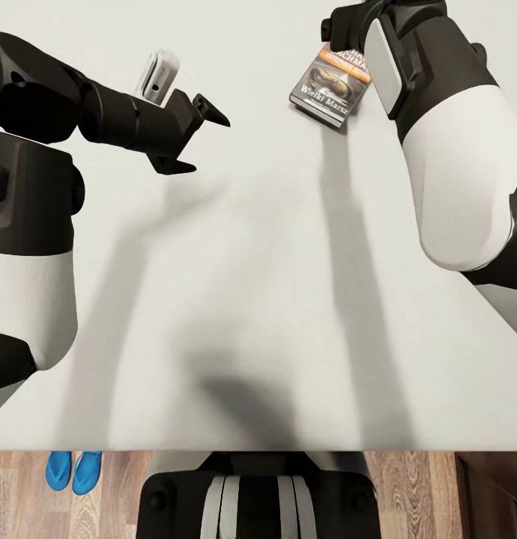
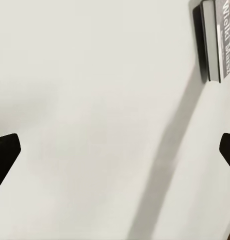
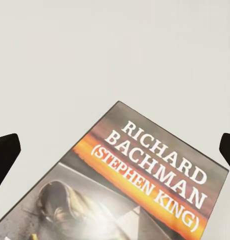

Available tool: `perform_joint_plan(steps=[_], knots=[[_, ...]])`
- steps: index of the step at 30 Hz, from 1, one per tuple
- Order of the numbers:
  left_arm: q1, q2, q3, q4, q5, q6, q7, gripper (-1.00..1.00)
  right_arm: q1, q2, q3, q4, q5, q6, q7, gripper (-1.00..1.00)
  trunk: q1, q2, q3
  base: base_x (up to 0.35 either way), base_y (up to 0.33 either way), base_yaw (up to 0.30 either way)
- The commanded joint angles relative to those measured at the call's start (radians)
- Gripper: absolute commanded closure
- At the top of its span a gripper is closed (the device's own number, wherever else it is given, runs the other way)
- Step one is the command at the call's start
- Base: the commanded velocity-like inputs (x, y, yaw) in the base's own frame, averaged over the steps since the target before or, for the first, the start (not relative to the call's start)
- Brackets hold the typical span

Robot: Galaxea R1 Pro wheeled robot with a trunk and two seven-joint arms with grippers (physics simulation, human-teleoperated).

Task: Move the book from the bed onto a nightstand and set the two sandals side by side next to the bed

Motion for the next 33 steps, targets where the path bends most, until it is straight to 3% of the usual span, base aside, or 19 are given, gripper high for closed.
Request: perform_joint_plan(steps=[1,6,19,33], knots=[[-0.001,0.001,0.0,0.0,0.004,0.009,0.006,-1.0,0.0,0.002,-0.008,-0.001,0.01,0.004,0.002,-1.0,0.004,-0.007,-0.004,0.0,0.0,0.0],[-0.003,0.0,0.0,0.0,0.004,0.009,0.006,-1.0,-0.002,0.002,-0.008,-0.002,0.009,0.006,0.002,-1.0,0.023,-0.042,-0.019,0.0,0.0,0.0],[-0.048,-0.001,-0.001,-0.005,-0.005,0.01,0.005,-1.0,0.0,-0.003,-0.007,-0.009,0.01,-0.003,0.004,-1.0,0.023,-0.042,-0.019,0.0,0.0,0.0],[-0.056,0.004,-0.016,-0.036,-0.001,0.012,-0.019,-1.0,0.002,-0.011,-0.006,0.023,0.008,-0.054,0.017,-1.0,0.023,-0.042,-0.019,0.0,0.0,0.0]])
